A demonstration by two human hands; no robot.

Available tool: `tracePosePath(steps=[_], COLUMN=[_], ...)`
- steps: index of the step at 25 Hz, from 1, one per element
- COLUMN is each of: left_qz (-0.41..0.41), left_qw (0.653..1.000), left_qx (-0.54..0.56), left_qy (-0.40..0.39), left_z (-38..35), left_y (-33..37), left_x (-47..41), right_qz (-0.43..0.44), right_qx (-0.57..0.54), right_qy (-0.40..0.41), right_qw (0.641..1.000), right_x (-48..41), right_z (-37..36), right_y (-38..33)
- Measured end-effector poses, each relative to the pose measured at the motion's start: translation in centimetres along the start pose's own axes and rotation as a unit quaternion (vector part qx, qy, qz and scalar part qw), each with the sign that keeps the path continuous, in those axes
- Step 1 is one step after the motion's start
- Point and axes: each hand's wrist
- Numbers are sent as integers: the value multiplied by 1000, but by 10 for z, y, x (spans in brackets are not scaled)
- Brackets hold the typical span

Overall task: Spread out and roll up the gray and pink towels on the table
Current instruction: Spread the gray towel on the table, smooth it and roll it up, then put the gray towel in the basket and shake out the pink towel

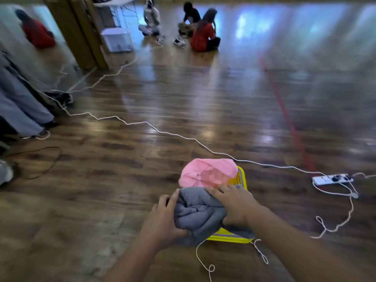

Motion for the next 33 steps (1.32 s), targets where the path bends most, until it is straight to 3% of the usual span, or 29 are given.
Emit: tracePosePath(steps=[5, 8, 14, 21, 25, 27, 31, 33], left_qz=[-14, -29, -16, 113, 162, 155, 76, -40], left_qw=[996, 991, 976, 943, 938, 928, 973, 991], left_qx=[-41, -115, -163, -229, -228, -239, -121, -36], left_qy=[-73, -63, -147, -213, -204, -239, -179, -126], left_z=[-43, -76, -182, -380, -453, -456, -402, -337], left_y=[-8, -30, -81, -167, -210, -217, -167, -124], left_x=[-122, -190, -321, -451, -492, -492, -471, -457], right_qz=[-52, -70, -86, -70, -94, -94, -43, 8], right_qx=[-62, -88, -123, -154, -126, -106, -172, -209], right_qy=[-45, -54, -111, -230, -216, -226, -219, -73], right_qw=[996, 992, 982, 959, 964, 964, 960, 975], right_x=[-64, -117, -224, -376, -414, -414, -407, -407], right_z=[-70, -127, -256, -464, -556, -560, -472, -389], right_y=[71, 96, 150, 179, 164, 161, 181, 195])
Point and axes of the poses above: each hand's wrist, its own x-axis away from the middle knuckle, its own z-axis out of the back of the hand, y = z × x, and after that the axes turned 13 degrees about -y, right-handed
